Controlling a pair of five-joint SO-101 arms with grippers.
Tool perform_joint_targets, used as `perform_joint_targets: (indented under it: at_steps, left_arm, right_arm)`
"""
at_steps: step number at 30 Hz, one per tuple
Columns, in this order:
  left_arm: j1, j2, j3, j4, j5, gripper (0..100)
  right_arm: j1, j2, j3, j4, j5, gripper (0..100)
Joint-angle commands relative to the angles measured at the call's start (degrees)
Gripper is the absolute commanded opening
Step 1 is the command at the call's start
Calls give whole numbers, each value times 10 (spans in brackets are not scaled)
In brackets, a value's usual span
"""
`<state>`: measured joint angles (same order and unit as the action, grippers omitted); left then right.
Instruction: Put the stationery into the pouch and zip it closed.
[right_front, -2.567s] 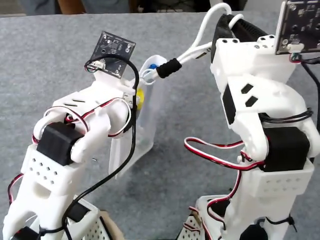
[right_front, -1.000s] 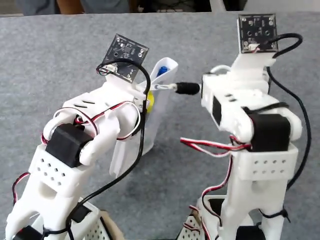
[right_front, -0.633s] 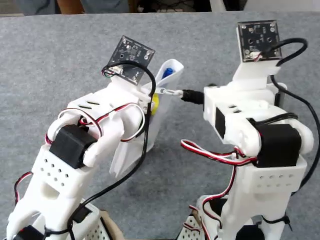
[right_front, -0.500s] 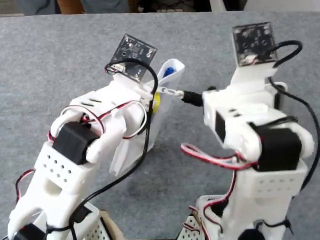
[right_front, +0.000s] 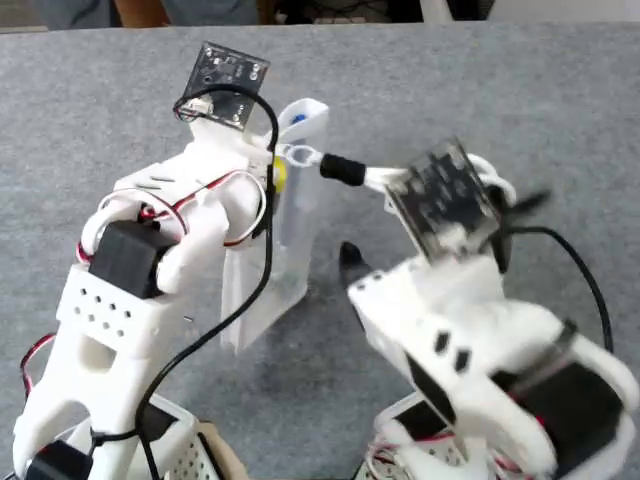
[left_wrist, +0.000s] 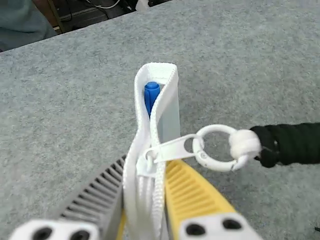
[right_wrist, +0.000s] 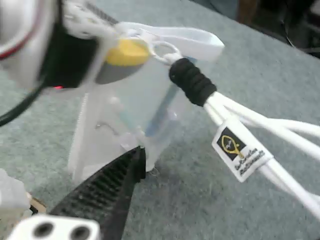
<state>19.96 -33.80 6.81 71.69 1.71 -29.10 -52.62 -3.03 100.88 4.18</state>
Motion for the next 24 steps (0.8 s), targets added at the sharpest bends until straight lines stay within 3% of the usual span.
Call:
perform_joint_targets:
  at_steps: [1, 8, 14, 24]
  left_arm:
    - [-9, 1, -3, -4, 3, 27]
    - [-9, 1, 0, -3, 3, 27]
    - [-9, 1, 0, -3, 3, 27]
    - [-7, 1, 0, 1, 3, 27]
  right_arm:
    - [-15, -36, 0, 4, -4, 590]
    - [-43, -47, 3, 4, -4, 584]
    - [-163, -85, 54, 4, -4, 410]
    - [-167, -161, 90, 4, -3, 375]
